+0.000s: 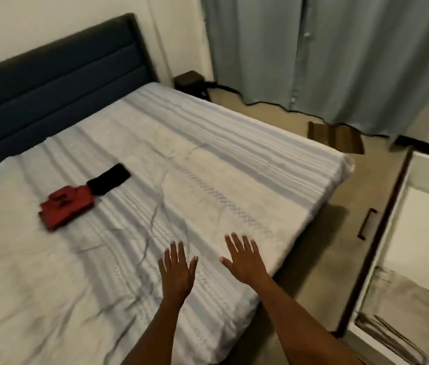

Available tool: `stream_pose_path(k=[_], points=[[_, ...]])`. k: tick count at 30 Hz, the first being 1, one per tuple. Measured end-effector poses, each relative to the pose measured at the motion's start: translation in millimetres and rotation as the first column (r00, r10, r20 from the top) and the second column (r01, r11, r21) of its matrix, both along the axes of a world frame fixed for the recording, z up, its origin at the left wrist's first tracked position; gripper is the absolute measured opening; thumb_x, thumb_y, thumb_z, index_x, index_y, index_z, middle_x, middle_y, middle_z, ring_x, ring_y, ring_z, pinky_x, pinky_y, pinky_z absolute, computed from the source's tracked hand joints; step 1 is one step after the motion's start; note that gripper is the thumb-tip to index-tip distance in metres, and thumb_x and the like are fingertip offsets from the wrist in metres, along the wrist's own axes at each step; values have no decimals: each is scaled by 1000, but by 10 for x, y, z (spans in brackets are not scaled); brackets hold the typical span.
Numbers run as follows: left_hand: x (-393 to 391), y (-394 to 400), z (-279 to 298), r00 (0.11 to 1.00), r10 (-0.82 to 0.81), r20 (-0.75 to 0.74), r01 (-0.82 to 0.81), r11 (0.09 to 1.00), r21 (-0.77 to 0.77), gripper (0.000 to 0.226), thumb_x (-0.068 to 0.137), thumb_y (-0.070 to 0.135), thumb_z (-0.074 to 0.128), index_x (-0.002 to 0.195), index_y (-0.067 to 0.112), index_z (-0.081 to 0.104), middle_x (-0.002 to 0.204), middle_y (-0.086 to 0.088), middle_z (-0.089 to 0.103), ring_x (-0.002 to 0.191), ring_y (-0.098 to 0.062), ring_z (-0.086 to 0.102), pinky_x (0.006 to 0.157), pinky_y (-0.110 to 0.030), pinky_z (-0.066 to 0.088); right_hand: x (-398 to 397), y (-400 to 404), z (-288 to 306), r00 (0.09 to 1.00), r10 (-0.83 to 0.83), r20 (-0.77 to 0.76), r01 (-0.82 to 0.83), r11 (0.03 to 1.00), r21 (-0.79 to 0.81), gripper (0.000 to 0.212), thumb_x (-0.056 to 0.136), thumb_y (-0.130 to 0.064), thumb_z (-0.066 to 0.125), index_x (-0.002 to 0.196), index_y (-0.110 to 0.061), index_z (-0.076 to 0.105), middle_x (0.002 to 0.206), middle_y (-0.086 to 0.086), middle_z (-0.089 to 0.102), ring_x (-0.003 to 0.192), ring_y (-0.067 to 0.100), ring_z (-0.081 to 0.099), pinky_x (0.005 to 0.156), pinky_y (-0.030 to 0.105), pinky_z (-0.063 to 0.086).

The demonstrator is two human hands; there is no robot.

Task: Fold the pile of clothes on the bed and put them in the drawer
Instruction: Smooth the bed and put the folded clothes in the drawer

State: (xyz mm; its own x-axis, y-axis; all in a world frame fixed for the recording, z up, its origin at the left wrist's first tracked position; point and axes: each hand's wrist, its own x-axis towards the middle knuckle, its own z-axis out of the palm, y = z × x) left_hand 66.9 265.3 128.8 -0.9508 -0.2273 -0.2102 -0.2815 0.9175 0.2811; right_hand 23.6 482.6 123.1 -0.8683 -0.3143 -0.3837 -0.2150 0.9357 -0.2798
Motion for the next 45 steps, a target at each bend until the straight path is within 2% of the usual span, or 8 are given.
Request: stream_pose_path(k=[3, 7, 10, 12, 16, 21, 28, 45], points=[[152, -796, 59, 994, 102, -34, -103, 995, -13, 83, 96, 67, 9, 155, 13, 30, 160, -15, 30, 144, -38, 34, 116, -59, 23, -48, -783, 112, 983, 181, -3, -181, 983, -22, 97, 83, -78, -12, 161, -25, 10, 168, 2, 9, 154, 36, 10, 122, 54, 4], [326, -1666, 124, 973, 224, -64, -224, 975, 3, 88, 94, 69, -2, 155, 13, 29, 160, -14, 28, 144, -38, 34, 117, -59, 22, -153, -1670, 34, 965, 253, -66, -252, 967, 25, 82, 100, -69, 6, 144, -20, 54, 146, 6, 55, 129, 36, 57, 102, 55, 46], [393, -2104, 216, 953, 291, -85, -289, 957, 36, 99, 86, 77, -10, 158, 17, 20, 164, -11, 17, 150, -34, 20, 121, -53, 10, -273, -2182, -47, 937, 333, -103, -332, 943, 32, 78, 101, -67, 12, 141, -19, 57, 140, 6, 61, 122, 36, 62, 95, 54, 51], [414, -2357, 223, 936, 339, -96, -335, 941, 54, 109, 77, 82, -19, 159, 18, 13, 166, -9, 10, 152, -32, 14, 122, -49, 5, -358, -2511, 115, 911, 397, -114, -394, 918, 49, 87, 98, -70, 3, 144, -17, 54, 144, 8, 57, 126, 39, 59, 99, 57, 47], [439, -2749, 175, 916, 391, -86, -386, 920, 73, 110, 74, 83, -20, 159, 19, 10, 166, -7, 7, 152, -31, 11, 122, -48, 2, -576, -3084, 192, 856, 516, -31, -514, 856, 55, 111, 70, -80, -22, 161, -22, 5, 168, 4, 8, 154, 35, 6, 122, 52, 4], [174, -3410, 11, 880, 472, -54, -467, 881, 81, 108, 77, 82, -18, 159, 15, 7, 166, -10, 6, 152, -34, 11, 122, -49, 3, -1087, -3872, 8, 773, 634, -16, -631, 771, 86, 133, 50, -86, -39, 161, -22, 0, 169, 4, 3, 155, 35, 2, 122, 51, 2], [-728, -4520, -198, 882, 471, -29, -469, 882, 55, 91, 84, 70, 0, 158, 17, -2, 166, -9, -2, 153, -31, 4, 122, -44, -2, -2252, -5254, -356, 686, 720, 107, -728, 679, 97, 80, 103, -59, 31, 160, -16, -2, 169, 6, -2, 155, 33, 2, 123, 50, 6], [-2982, -7333, -2237, 869, 494, 34, -483, 861, -160, 84, 98, 35, 56, 159, 23, -2, 167, -6, -1, 153, -34, 5, 122, -49, 9, -4523, -8438, -2338, 613, 781, -118, -752, 623, 215, 100, 93, -51, 60, 160, -15, -4, 168, 8, -5, 152, 43, 6, 117, 57, 28]])
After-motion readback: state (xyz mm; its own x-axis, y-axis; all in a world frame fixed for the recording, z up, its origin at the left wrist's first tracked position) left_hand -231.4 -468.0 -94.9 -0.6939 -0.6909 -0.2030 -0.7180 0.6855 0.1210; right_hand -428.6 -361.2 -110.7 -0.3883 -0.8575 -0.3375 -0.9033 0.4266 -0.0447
